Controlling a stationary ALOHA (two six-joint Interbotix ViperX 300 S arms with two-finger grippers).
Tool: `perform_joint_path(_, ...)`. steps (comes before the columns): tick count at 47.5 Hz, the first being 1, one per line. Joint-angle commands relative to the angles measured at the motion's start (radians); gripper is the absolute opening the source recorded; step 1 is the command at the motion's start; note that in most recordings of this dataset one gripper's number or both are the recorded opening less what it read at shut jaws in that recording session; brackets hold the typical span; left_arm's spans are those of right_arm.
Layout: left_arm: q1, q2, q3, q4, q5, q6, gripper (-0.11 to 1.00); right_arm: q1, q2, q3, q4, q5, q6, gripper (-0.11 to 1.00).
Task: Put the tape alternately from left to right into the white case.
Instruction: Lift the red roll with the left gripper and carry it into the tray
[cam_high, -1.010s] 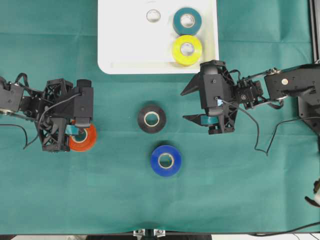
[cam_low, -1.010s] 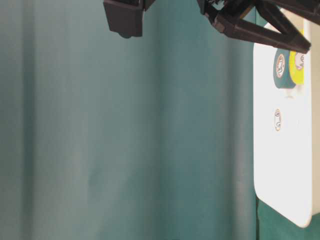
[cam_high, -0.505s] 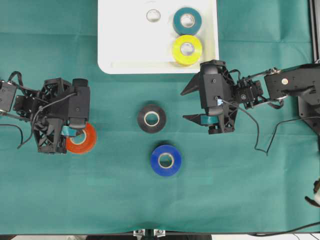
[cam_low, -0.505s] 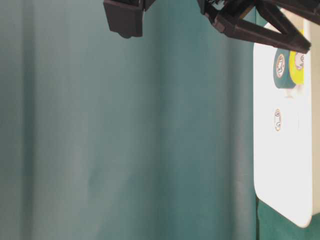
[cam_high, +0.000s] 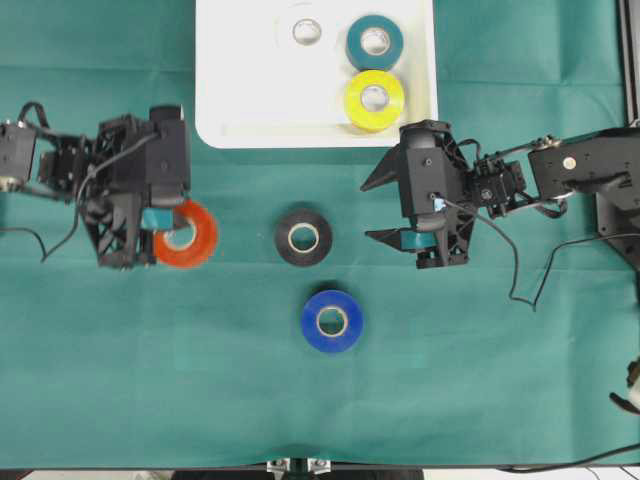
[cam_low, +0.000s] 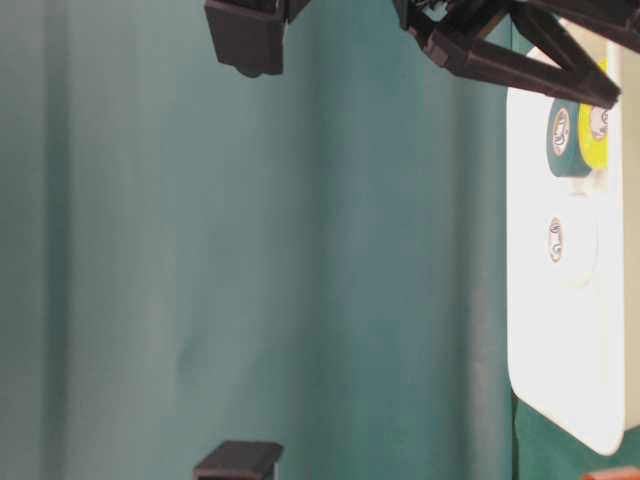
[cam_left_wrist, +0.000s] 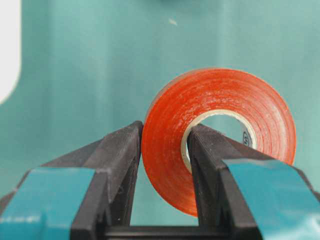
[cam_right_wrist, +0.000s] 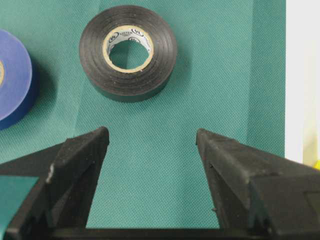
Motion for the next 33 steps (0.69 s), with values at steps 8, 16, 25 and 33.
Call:
perform_joint_path(8, 0.072, -0.023, -0.020, 0.003, -0.049, 0.123, -0.03, 0.003, -0.009, -0.018, 0.003, -0.008, 0.003, 0.80)
perform_joint_path(16, 0.132, -0.021, -0.021, 0.003, -0.078, 0.181, -0.03, 0.003, -0.009, -0.017, 0.003, -0.008, 0.002, 0.80)
perform_joint_path(25, 0.225, -0.006, -0.023, 0.003, -0.117, 0.235, -0.03, 0.003, -0.009, -0.017, 0.003, -0.008, 0.002, 0.80)
perform_joint_path(33, 0.298, 0.017, -0.029, 0.003, -0.143, 0.282, -0.03, 0.003, -0.009, -0.018, 0.003, -0.008, 0.003, 0.80)
